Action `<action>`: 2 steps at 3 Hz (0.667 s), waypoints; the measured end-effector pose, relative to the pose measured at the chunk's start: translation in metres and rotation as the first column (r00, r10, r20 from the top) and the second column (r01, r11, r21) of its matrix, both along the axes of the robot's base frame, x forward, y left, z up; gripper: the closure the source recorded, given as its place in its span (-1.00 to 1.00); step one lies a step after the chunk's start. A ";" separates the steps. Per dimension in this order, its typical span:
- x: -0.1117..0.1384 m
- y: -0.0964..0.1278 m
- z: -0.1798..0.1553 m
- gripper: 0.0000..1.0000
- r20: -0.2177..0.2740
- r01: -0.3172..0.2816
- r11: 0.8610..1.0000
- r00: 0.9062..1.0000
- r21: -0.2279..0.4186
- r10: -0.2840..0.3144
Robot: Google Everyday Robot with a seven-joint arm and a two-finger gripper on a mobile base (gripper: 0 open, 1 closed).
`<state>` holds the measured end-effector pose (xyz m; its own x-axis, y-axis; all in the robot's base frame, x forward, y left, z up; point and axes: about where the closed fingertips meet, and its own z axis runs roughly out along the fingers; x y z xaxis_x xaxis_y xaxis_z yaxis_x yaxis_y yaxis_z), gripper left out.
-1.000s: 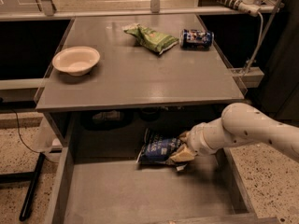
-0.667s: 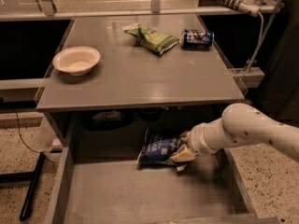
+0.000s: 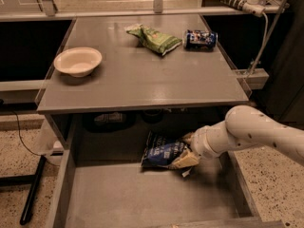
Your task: Place blue chip bag into top drawer
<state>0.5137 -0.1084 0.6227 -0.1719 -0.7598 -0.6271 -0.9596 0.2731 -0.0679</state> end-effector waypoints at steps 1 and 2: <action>0.000 0.000 0.000 -1.00 0.000 0.000 1.000 1.000 0.000 0.000; 0.000 0.000 0.000 -1.00 0.000 0.000 1.000 1.000 0.000 0.000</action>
Offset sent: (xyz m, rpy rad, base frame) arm 0.0000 0.0000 0.0000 0.0000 0.0000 0.0000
